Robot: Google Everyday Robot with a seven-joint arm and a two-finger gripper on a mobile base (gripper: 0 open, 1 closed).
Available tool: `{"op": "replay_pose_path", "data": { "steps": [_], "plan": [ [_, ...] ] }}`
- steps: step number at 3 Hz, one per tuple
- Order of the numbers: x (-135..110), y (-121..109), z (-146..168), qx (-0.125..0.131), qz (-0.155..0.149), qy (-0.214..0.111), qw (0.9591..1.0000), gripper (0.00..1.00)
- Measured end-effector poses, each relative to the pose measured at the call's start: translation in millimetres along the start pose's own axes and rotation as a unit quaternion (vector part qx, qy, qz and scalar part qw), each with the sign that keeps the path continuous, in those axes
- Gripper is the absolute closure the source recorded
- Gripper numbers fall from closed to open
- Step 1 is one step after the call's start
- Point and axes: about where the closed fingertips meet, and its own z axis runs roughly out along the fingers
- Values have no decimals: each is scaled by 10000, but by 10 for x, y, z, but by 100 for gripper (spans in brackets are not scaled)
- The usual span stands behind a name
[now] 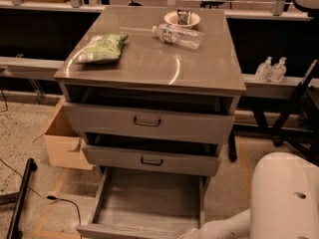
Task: Close bottom drawer
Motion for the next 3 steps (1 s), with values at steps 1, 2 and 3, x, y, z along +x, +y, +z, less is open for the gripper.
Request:
{"op": "replay_pose_path", "data": {
  "steps": [1, 2, 3],
  "plan": [
    [109, 21, 194, 167, -58, 131, 9998, 100],
    [120, -130, 320, 637, -348, 273, 9970, 100],
    [28, -398, 284, 1179, -553, 188, 9913, 100]
  ]
}}
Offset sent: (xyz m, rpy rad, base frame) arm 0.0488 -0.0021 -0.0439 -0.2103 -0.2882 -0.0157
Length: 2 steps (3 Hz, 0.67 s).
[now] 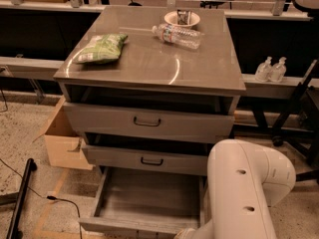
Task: Close bottom drawer
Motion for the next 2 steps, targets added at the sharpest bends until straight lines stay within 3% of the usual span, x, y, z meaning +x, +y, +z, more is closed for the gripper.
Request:
{"op": "replay_pose_path", "data": {
  "steps": [1, 2],
  "plan": [
    [0, 0, 0, 1, 0, 0, 10000, 100],
    [-84, -403, 19, 551, -59, -255, 9981, 100]
  ]
}}
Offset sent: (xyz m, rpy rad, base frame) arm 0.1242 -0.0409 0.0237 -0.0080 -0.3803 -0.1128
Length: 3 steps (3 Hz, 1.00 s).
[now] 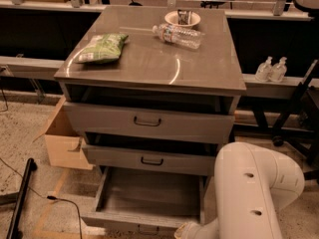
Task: Close bottom drawer
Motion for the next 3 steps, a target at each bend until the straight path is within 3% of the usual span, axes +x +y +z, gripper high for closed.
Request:
{"op": "replay_pose_path", "data": {
  "steps": [1, 3],
  "plan": [
    [-25, -139, 26, 187, 17, -108, 9998, 100],
    [-204, -703, 195, 596, -11, -662, 9960, 100]
  ]
}}
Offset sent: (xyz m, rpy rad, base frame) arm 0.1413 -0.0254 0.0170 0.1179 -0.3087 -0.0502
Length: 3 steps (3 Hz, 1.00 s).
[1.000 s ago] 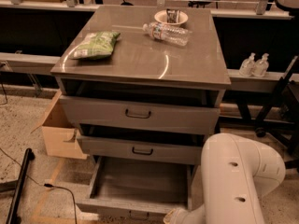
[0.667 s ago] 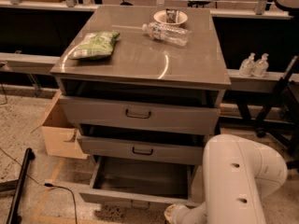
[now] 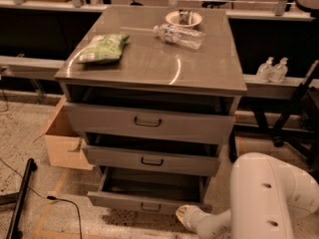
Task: Close bottom drawer
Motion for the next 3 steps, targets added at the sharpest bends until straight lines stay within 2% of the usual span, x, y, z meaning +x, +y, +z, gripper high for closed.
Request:
{"op": "replay_pose_path", "data": {
  "steps": [3],
  "plan": [
    [-214, -607, 384, 408, 55, -697, 9967, 100]
  ]
}}
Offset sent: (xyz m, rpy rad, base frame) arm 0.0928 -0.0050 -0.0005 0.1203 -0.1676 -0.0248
